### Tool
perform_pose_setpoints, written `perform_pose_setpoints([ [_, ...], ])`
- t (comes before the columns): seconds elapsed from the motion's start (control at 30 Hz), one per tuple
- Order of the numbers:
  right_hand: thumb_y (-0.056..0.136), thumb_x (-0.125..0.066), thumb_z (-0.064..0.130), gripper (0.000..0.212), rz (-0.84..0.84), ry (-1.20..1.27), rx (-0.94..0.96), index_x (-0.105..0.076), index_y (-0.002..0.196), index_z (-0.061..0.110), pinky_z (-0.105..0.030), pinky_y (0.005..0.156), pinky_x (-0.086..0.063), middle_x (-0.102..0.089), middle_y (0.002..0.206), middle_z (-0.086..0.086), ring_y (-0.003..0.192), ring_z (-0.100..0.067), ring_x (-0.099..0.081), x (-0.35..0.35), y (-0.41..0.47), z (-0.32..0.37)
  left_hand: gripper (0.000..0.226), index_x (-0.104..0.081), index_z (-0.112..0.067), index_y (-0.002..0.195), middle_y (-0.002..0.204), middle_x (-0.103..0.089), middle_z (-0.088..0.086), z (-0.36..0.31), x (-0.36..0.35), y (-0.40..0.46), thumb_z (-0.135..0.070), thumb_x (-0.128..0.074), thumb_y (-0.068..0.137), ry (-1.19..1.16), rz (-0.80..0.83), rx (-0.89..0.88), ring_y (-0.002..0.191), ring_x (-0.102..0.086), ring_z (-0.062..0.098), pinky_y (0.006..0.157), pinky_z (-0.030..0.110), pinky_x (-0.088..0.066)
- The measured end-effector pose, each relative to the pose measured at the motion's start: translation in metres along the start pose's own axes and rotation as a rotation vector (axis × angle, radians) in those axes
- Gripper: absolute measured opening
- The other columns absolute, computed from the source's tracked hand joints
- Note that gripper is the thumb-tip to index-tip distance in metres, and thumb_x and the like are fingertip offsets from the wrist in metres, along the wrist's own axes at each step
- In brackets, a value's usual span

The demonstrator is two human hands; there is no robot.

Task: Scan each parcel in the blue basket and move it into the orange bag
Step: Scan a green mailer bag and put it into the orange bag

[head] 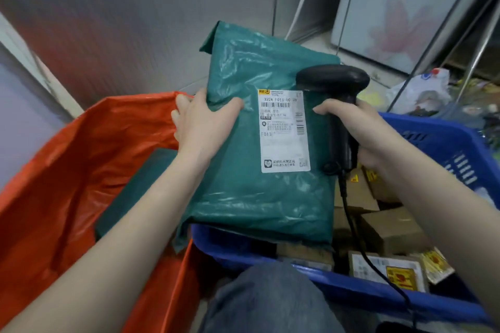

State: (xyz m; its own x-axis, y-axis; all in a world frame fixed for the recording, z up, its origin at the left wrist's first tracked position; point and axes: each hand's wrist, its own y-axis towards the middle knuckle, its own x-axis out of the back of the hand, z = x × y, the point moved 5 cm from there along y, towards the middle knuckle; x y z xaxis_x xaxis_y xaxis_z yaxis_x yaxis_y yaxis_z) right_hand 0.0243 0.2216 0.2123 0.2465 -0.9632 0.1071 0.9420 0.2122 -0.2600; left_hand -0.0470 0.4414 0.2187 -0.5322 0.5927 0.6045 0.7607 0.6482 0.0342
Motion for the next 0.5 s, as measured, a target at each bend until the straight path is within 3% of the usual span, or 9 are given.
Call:
perform_pose_setpoints([
  [0.07,0.085,-0.065,0.021,0.017,0.043,-0.017,0.009,-0.060,0.101,0.018,-0.029,0.069,-0.054,-0.070,0.094,-0.003,0.082,-0.017,-0.066,-0.015,-0.010,0.008,0.043,-0.056,-0.030,0.124,0.110,-0.034,0.000,0.006,0.024,-0.004,-0.045,-0.057,0.084,0.030,-0.053,-0.043,0.117,-0.036,0.024,0.090,0.027,-0.025],
  [0.17,0.084,-0.066,0.021,0.017,0.103,-0.042,-0.027,-0.061,0.100,0.017,-0.035,0.081,-0.054,-0.071,0.099,-0.006,0.089,-0.022,-0.067,-0.045,-0.019,0.005,0.037,-0.058,-0.031,0.121,0.105,-0.036,0.001,0.025,0.051,-0.007,-0.041,-0.057,0.085,0.066,-0.076,-0.067,0.101,-0.032,0.019,0.087,0.025,-0.023],
  [0.27,0.084,-0.066,0.020,0.012,0.172,-0.078,-0.061,-0.061,0.094,0.018,-0.039,0.086,-0.053,-0.071,0.100,-0.009,0.092,-0.025,-0.067,-0.076,-0.022,-0.005,0.040,-0.058,-0.030,0.122,0.105,-0.038,0.003,0.061,0.064,-0.005,-0.043,-0.059,0.084,0.097,-0.054,0.009,0.108,-0.038,0.025,0.091,0.029,-0.028],
  [0.4,0.082,-0.068,0.022,0.013,0.183,-0.146,-0.058,-0.062,0.094,0.020,-0.044,0.092,-0.052,-0.071,0.102,-0.011,0.097,-0.029,-0.067,-0.097,-0.012,-0.007,0.064,-0.056,-0.030,0.129,0.104,-0.040,0.004,0.097,0.070,0.004,-0.051,-0.054,0.068,0.078,-0.011,0.056,0.114,-0.044,0.030,0.102,0.032,-0.032],
  [0.5,0.083,-0.067,0.023,0.012,0.227,-0.221,-0.074,-0.061,0.093,0.021,-0.037,0.083,-0.051,-0.069,0.096,-0.006,0.093,-0.024,-0.064,-0.105,-0.005,-0.011,0.073,-0.050,-0.036,0.134,0.106,-0.037,0.001,0.114,0.063,0.010,-0.053,-0.056,0.063,0.006,0.093,0.085,0.118,-0.042,0.026,0.108,0.033,-0.032],
])
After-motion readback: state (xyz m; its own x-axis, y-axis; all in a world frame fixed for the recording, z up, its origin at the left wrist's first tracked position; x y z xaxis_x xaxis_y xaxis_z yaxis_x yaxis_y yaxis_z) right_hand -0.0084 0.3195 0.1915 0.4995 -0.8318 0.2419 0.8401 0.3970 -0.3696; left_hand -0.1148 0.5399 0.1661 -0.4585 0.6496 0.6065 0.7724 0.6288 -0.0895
